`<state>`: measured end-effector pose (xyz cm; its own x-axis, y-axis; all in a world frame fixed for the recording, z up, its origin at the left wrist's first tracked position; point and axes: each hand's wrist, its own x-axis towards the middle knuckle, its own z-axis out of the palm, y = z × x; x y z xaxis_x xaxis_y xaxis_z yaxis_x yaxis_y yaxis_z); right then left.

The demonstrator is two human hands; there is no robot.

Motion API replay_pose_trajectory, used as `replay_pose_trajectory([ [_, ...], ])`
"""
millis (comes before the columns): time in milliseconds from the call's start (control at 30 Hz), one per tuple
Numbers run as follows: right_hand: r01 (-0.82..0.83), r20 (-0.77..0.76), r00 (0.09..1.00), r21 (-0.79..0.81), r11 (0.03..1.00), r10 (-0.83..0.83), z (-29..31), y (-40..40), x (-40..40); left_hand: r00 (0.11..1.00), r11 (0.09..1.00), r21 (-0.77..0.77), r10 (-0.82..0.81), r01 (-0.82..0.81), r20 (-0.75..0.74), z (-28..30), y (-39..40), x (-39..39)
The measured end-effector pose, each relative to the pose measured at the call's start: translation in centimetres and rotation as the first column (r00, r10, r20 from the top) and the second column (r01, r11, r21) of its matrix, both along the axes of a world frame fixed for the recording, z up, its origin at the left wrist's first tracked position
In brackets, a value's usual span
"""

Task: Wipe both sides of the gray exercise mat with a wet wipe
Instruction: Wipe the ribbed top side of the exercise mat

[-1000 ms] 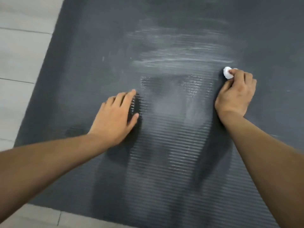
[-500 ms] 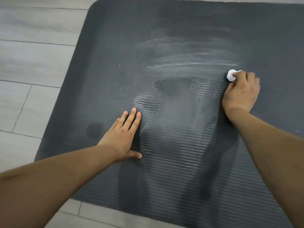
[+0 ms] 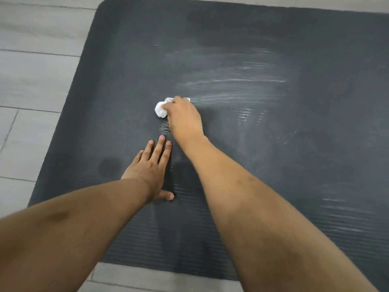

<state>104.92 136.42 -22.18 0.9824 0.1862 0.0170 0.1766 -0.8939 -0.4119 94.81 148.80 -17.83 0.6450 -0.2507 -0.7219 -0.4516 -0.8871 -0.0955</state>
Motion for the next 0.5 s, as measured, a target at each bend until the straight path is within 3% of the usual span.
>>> replay_pose_trajectory([
  [67,0.042,0.016,0.999,0.052,0.998,-0.043,-0.4,-4.8,-1.2,1.0,1.0,-0.015,0.024,-0.024,-0.016,-0.1,0.2,0.0],
  [133,0.27,0.114,0.954,0.07,0.96,-0.277,-0.9,-12.4,-3.7,0.999,0.999,-0.029,0.028,-0.029,-0.018,-0.3,0.3,-0.1],
  [233,0.61,0.131,0.783,0.027,0.792,-0.608,0.2,-22.5,-7.5,1.0,0.999,-0.047,0.018,-0.018,0.003,-0.6,0.8,-0.1],
  [300,0.754,0.125,0.65,0.012,0.656,-0.749,0.0,-23.0,-7.0,1.0,0.998,-0.058,0.017,-0.016,0.007,-0.8,1.0,-0.1],
  [333,0.773,0.124,0.627,0.029,0.634,-0.769,0.0,-21.1,-6.1,1.0,0.998,-0.063,0.014,-0.013,0.013,-0.8,1.0,0.0],
  [400,0.661,0.16,0.73,0.084,0.746,-0.665,-0.1,-14.7,-4.0,1.0,0.998,-0.066,0.009,-0.008,0.019,-0.8,1.1,0.1],
  [500,0.35,0.157,0.924,0.021,0.937,-0.349,-0.4,-2.8,-2.3,1.0,0.998,-0.059,0.007,-0.006,0.017,-0.6,1.0,-0.1],
])
